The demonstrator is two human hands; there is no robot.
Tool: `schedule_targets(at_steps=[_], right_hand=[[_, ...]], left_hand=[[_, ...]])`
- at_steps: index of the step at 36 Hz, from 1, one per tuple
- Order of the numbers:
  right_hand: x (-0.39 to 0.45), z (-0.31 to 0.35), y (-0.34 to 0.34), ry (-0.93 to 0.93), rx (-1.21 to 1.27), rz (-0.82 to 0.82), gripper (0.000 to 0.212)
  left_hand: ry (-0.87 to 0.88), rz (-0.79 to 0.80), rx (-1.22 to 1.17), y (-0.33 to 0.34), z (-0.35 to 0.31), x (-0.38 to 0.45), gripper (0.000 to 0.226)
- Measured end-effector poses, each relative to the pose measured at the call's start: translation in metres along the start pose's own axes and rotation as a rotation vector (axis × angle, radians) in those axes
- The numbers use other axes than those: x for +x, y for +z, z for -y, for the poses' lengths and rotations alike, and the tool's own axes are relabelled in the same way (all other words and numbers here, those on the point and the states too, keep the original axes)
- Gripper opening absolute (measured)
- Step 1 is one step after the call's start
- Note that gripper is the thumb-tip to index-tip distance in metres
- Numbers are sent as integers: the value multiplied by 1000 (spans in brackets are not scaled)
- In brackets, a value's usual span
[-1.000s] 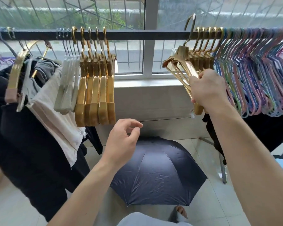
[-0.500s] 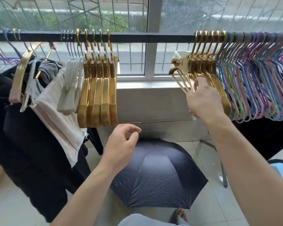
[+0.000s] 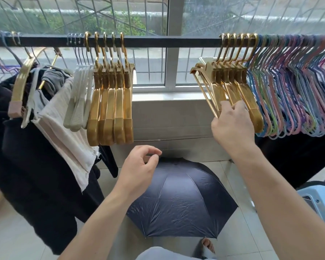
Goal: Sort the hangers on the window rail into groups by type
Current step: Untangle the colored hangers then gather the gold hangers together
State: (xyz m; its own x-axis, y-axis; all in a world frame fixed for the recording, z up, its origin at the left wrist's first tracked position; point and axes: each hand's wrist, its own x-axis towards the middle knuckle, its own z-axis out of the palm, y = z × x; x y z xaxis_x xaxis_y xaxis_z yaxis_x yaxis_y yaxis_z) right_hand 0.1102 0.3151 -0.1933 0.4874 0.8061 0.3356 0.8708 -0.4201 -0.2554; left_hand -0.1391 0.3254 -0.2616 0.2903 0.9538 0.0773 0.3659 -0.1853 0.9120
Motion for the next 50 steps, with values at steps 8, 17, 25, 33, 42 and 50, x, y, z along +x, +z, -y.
schedule_targets(at_steps=[8, 17, 25, 33, 42, 50], right_hand=[[-14, 52, 23, -132, 279, 261, 39], [-23, 141, 60, 124, 907, 780, 55], [-25, 172, 67, 361, 1227, 877, 68], [-20, 165, 63, 341, 1210, 805, 77], [-25, 150, 47, 71, 931, 435, 66], [-22, 142, 18, -135, 716, -64, 26]], left_hand=[[-51, -34, 6, -10, 3, -2, 18], [-78, -105, -8, -43, 4, -9, 18], [-123, -173, -2, -60, 7, -21, 17], [-141, -183, -22, -61, 5, -23, 18], [-147, -157, -80, -51, 2, -16, 20], [-150, -146, -97, -45, 2, -14, 19]])
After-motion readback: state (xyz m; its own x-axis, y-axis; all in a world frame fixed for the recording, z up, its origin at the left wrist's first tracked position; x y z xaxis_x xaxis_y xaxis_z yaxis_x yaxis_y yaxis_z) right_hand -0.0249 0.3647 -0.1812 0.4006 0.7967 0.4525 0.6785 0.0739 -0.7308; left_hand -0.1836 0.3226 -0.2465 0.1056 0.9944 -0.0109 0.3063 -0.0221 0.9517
